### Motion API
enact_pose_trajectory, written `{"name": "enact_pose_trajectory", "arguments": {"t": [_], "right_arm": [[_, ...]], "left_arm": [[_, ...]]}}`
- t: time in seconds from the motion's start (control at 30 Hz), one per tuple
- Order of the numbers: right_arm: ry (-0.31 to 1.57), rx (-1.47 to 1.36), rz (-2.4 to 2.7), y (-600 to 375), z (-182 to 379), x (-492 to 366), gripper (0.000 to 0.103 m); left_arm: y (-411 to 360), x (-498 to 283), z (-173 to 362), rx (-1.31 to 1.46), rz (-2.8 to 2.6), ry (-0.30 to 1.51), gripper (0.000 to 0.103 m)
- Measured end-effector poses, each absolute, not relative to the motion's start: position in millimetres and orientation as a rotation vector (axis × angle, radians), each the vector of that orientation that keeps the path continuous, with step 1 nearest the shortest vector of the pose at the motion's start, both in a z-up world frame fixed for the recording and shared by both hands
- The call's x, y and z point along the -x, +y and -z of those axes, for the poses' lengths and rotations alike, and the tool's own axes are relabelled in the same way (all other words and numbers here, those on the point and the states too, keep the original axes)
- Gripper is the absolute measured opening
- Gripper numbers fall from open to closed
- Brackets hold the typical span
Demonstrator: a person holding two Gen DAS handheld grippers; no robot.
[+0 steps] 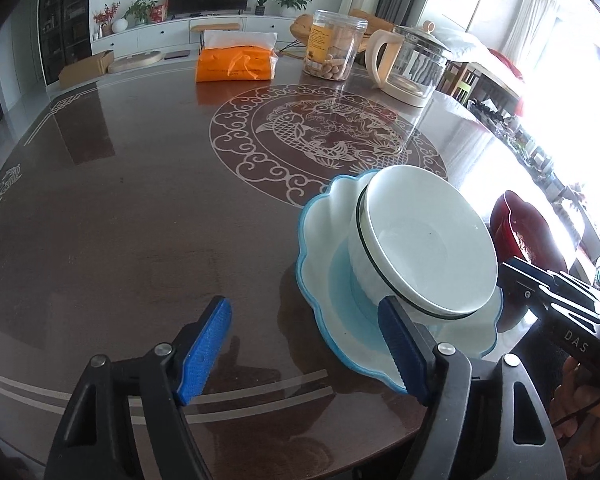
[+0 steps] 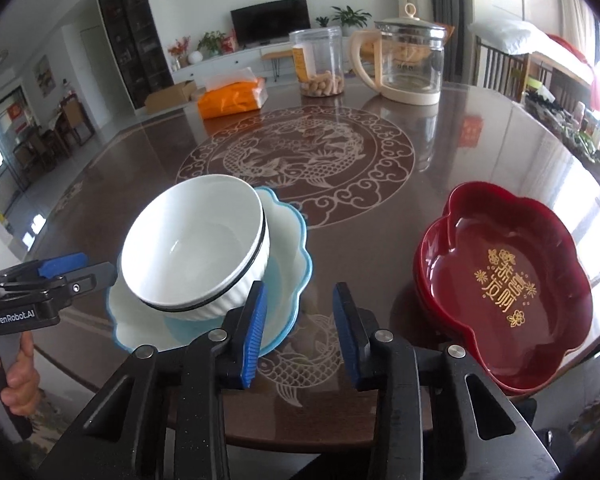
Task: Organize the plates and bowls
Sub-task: 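Close the right gripper on the scalloped bowl's rim, then lift the nested bowl stack and carry it over the red plates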
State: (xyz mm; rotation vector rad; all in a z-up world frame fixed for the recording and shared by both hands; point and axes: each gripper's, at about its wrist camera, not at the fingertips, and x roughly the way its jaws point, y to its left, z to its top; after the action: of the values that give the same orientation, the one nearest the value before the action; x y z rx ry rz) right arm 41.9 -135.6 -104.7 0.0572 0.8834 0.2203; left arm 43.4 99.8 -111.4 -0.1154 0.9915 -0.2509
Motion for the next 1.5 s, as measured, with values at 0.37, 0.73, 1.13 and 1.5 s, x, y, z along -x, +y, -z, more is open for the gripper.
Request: {"name": "enact_pose_trajectory", "arguments": {"t": [0.37,0.73,1.13,1.5], "right_arm": [[0.997,-0.151,-0.262,-136.0,130.7,-73.7,0.024],[0.997,-0.194,-0.259,-138.9,132.7,-68.7,0.014],[0.906,-0.217,-0.221,-163.3,94.8,-59.4,0.014],[0.804,-0.212,-0.046,-247.6,37.8,-41.7,0.014]], "left_arm": [[96.3,-51.7,132.8,0.196,0.296,1.019,0.019],[96.7,-49.6,125.3,0.250,0.276,0.987,0.017],[67.5,-53.8,90.3,0.219,0.329,0.937,0.017],[-37.8,-79.7,55.7,0.122,0.521,0.901,0.017]]}}
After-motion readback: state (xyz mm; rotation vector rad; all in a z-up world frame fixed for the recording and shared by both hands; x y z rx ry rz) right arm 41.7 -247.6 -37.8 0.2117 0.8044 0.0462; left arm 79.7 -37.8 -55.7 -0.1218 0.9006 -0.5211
